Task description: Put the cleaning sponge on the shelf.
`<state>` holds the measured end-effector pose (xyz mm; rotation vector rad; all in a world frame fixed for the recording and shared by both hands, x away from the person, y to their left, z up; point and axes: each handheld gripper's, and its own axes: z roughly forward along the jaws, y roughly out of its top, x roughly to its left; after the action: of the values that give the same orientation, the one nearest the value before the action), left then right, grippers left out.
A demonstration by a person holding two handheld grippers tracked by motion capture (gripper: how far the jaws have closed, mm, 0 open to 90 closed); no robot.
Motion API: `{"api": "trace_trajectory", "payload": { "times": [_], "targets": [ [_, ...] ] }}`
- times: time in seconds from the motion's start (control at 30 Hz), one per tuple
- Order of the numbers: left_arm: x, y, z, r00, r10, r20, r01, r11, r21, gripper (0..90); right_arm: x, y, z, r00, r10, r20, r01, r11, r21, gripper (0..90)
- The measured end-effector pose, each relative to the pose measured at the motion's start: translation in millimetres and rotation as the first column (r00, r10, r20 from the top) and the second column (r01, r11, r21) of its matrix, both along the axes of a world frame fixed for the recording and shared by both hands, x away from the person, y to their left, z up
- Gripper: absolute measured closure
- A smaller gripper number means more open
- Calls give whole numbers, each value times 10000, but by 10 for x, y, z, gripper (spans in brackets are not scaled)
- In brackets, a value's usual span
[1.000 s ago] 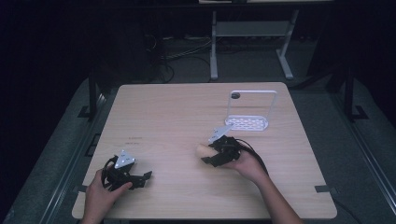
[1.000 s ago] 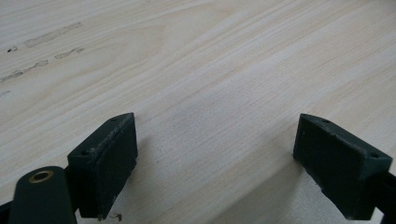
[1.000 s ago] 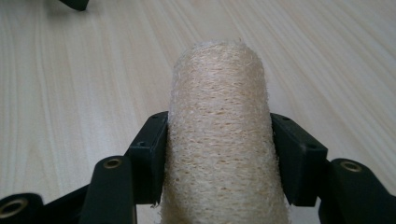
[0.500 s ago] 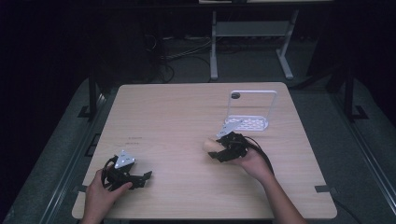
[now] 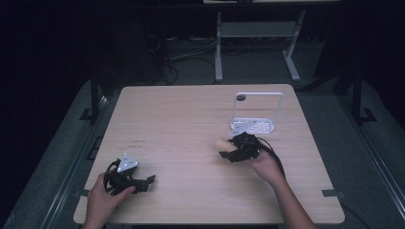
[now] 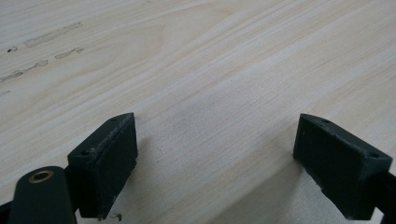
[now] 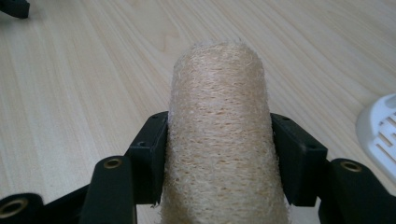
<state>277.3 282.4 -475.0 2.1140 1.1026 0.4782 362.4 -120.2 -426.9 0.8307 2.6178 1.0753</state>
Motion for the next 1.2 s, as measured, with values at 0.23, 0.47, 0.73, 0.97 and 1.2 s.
{"api": "trace_trajectory", "payload": {
  "times": [0.23, 0.47, 0.73, 0.97, 1.2],
  "targets": [
    [0, 0, 0, 10000, 2, 2, -2, 10000, -1, 131, 25, -73, 9, 9998, -163, 83, 163, 9999, -5, 421],
    [0, 0, 0, 10000, -2, -1, 2, 10000, 5, 131, 72, -183, -2, 9981, -606, 73, 606, 9982, 16, 421],
    [1, 1, 0, 10000, -8, 0, 8, 10000, 13, 131, 121, -315, 1, 9937, -1114, 69, 1114, 9938, 64, 421],
    [0, 0, 0, 10000, 1, 2, -1, 10000, 5, 131, 168, -423, -10, 9866, -1627, 145, 1626, 9867, 84, 421],
    [0, 1, 1, 10000, -11, -2, 11, 10000, 8, 131, 235, -519, -44, 9737, -2266, 216, 2266, 9740, 18, 421]
  ]
}}
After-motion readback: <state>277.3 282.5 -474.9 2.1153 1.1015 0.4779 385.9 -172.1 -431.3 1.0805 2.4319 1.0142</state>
